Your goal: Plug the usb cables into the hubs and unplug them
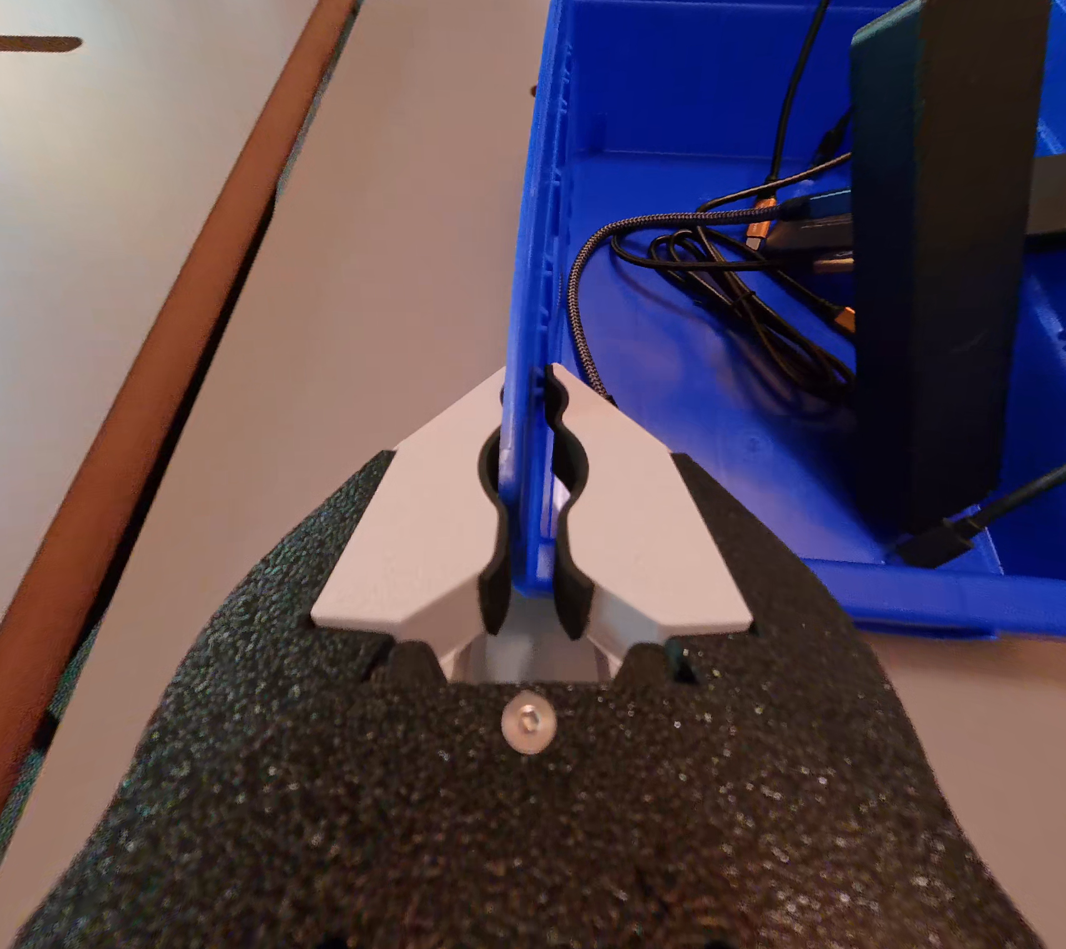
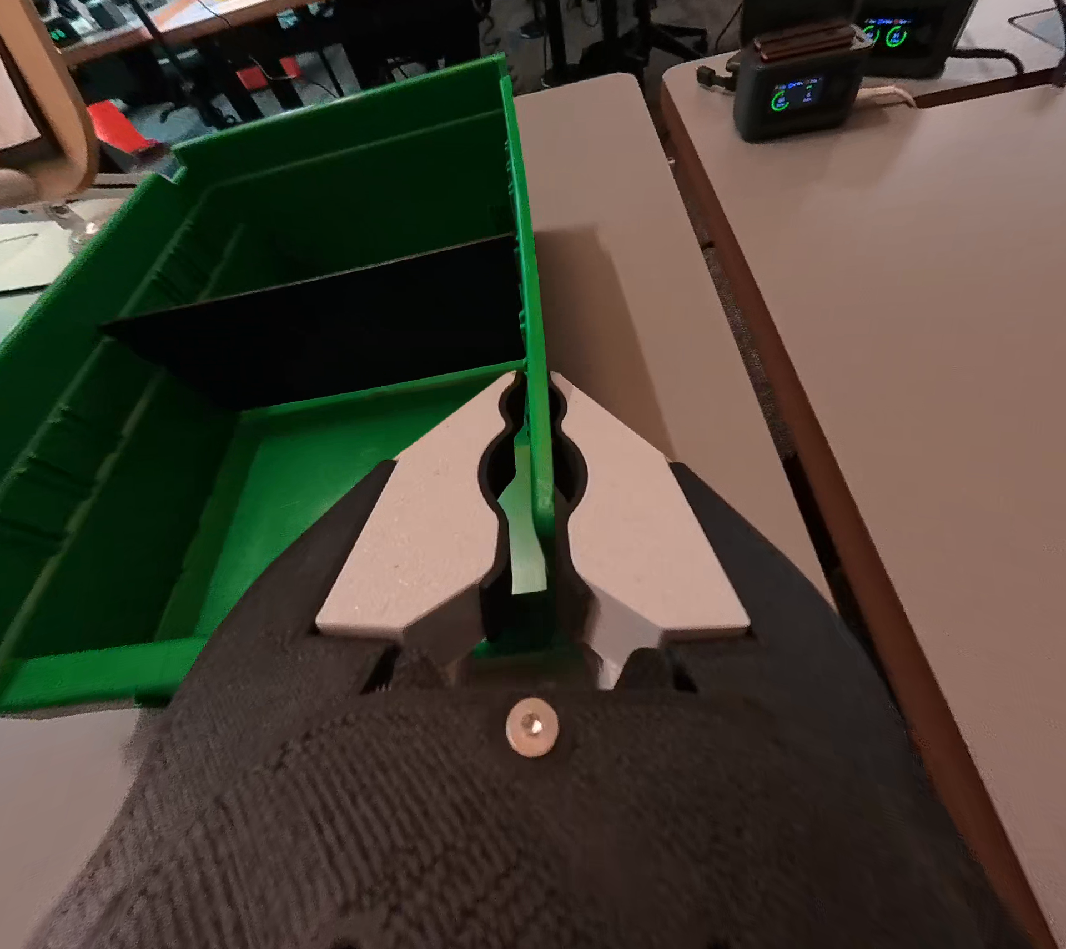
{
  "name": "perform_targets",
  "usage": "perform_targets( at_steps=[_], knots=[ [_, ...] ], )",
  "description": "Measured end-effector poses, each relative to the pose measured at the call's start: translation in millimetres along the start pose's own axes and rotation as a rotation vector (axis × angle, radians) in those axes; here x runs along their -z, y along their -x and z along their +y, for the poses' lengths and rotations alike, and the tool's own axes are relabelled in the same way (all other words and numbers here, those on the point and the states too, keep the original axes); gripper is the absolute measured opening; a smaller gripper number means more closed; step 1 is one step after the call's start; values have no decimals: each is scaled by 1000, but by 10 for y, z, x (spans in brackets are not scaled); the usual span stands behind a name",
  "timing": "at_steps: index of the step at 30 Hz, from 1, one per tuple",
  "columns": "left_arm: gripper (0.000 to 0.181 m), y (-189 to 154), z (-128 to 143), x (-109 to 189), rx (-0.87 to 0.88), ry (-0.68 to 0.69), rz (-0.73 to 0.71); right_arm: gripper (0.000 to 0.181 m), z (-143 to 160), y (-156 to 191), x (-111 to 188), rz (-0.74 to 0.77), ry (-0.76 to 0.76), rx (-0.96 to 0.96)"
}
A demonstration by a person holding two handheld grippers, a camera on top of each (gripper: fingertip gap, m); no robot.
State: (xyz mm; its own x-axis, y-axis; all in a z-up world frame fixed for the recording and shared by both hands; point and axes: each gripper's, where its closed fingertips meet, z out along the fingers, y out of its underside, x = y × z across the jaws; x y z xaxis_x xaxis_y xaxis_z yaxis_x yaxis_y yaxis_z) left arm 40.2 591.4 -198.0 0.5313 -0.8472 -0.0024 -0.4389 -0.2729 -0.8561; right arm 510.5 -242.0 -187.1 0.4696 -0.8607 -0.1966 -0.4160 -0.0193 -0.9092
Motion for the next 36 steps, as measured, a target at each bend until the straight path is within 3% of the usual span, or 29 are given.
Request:
perform_targets(
  at_steps=[7, 8, 9, 10, 12, 14, 17, 21, 24, 29, 36],
  knots=[
    [8, 219, -35, -37, 5, 26, -38, 4, -17, 35, -40, 8, -11, -15],
    [15, 246, -62, 17, 18, 25, -68, 9, -51, 15, 3, 35, -18, -1],
    [26, 260, -131, 105, 28, 0, -95, 26, -158, -37, 99, 94, -60, 16],
    [32, 236, -222, 214, 37, -39, -105, 42, -299, -94, 247, 170, -114, 39],
    [37, 123, -393, 425, 51, -101, -109, 58, -610, -59, 595, 275, -218, 122],
    [45, -146, -499, 503, 63, -112, -50, 68, -890, 249, 826, 277, -306, 205],
    [73, -646, -501, 363, 89, -13, 48, 79, -1084, 1153, 822, 93, -385, 303],
    [83, -1011, -469, -20, 66, 59, 13, 91, -816, 2537, 587, -264, -358, 342],
    [88, -1105, -383, -279, 77, 134, -28, 93, -507, 3233, 448, -431, -314, 342],
    [88, -1006, -465, -488, 46, 139, -149, 95, -259, 3811, 299, -566, -269, 339],
    [66, -979, -389, -696, 59, 187, -173, 93, -198, 4013, 244, -612, -281, 363]
  ],
)
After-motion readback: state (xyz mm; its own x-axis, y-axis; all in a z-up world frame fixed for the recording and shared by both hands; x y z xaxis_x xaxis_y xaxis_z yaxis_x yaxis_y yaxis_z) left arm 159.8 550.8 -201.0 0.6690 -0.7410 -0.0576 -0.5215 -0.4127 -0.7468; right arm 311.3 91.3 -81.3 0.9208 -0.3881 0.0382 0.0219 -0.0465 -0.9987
